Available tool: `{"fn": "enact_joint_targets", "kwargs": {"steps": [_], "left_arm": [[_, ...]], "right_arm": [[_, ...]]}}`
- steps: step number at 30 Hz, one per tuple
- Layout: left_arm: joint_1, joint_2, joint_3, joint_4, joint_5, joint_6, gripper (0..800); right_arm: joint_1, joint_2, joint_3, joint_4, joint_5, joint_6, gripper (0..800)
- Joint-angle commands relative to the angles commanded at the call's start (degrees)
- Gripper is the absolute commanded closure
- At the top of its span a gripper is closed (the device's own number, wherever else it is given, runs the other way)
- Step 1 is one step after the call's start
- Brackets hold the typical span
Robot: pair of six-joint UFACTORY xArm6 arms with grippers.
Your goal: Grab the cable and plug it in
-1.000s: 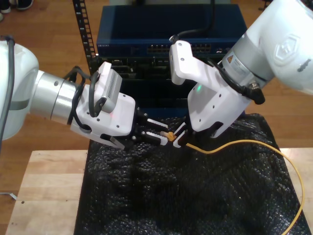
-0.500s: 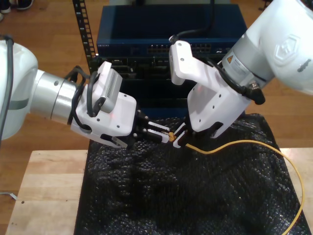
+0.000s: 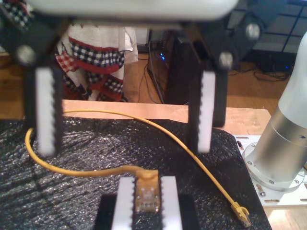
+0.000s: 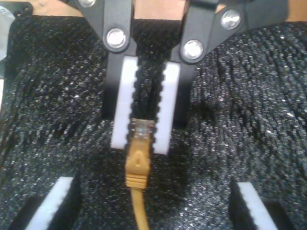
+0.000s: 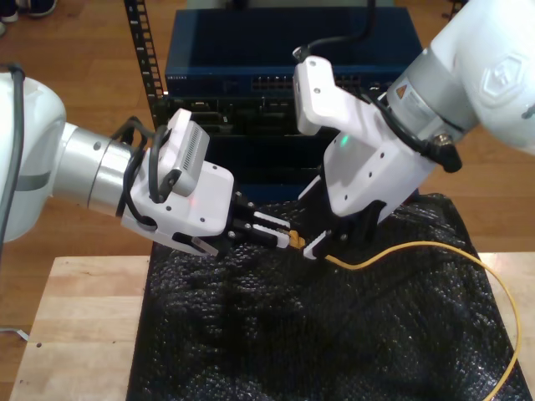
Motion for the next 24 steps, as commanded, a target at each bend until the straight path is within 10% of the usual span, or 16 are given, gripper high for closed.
{"fn": "enact_joint_targets", "kwargs": {"steps": [24], "left_arm": [[7.2,11.4,-4.9,-10.1,13.0,-5.3,798]], "right_arm": [[-2.5,-7.6,-1.2,0.2,0.0,-4.7,11]]}}
